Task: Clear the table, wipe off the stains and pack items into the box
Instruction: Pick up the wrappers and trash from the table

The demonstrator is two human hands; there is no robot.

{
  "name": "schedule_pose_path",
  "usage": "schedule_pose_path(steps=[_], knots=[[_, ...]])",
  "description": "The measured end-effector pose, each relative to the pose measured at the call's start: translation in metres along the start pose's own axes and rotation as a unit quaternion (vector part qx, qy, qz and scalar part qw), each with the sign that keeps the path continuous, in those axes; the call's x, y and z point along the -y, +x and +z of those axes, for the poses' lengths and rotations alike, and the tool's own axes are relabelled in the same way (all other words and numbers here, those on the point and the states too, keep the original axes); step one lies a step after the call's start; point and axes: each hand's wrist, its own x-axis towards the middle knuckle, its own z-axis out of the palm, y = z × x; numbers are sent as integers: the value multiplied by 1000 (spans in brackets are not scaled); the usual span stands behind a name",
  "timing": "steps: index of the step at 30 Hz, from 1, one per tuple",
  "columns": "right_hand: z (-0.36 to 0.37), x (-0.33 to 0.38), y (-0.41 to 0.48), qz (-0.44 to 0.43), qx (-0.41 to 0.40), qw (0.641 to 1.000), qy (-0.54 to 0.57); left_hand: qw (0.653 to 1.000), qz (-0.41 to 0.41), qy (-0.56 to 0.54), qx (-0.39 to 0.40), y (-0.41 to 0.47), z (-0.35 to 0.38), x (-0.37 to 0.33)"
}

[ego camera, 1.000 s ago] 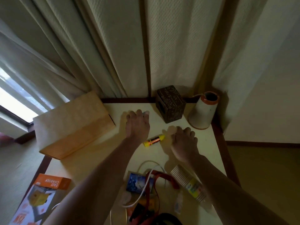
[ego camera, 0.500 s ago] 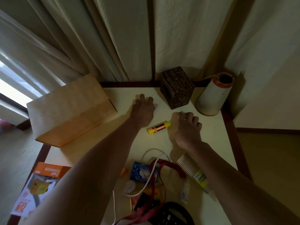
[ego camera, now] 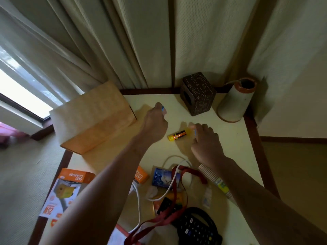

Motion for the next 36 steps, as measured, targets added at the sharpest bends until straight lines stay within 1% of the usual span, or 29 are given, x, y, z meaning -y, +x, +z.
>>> schedule_pose_path(steps=[3, 6, 8, 10, 12, 14, 17, 19, 22, 26, 30, 32, 34, 36], knots=[[-5, 24, -31, -60, -41, 997, -24, 998, 42, 33, 33, -61, -31, -7], [0, 45, -64, -115, -52, 991, -50, 984, 32, 135, 107, -123, -50, -5], [3, 59, -83, -150, -51, 983, -92, 952, 31, 249, 176, -156, -51, -2], [9, 71, -96, -161, -10, 976, -144, 909, 29, 348, 226, -178, -44, -1], [17, 76, -104, -159, 55, 966, -198, 870, 43, 425, 246, -189, -33, 1], [21, 79, -108, -130, 80, 964, -218, 847, 65, 463, 252, -193, -26, 6], [23, 80, -109, -87, 92, 976, -180, 847, 86, 461, 248, -193, -23, 19], [25, 81, -110, -86, 100, 978, -159, 849, 91, 455, 253, -192, -24, 24], [29, 81, -111, -84, 90, 981, -149, 846, 91, 450, 270, -190, -24, 25], [32, 82, -113, -76, 83, 985, -131, 873, 59, 420, 241, -186, -24, 17], [35, 79, -113, -76, 70, 988, -112, 854, 88, 457, 234, -188, -22, 12], [36, 78, -113, -78, 56, 994, -61, 850, 99, 462, 232, -187, -23, 13], [32, 80, -114, -80, 31, 996, 7, 862, 91, 441, 231, -184, -25, 17], [24, 83, -119, -60, 5, 995, 82, 894, 73, 383, 219, -183, -28, 20]])
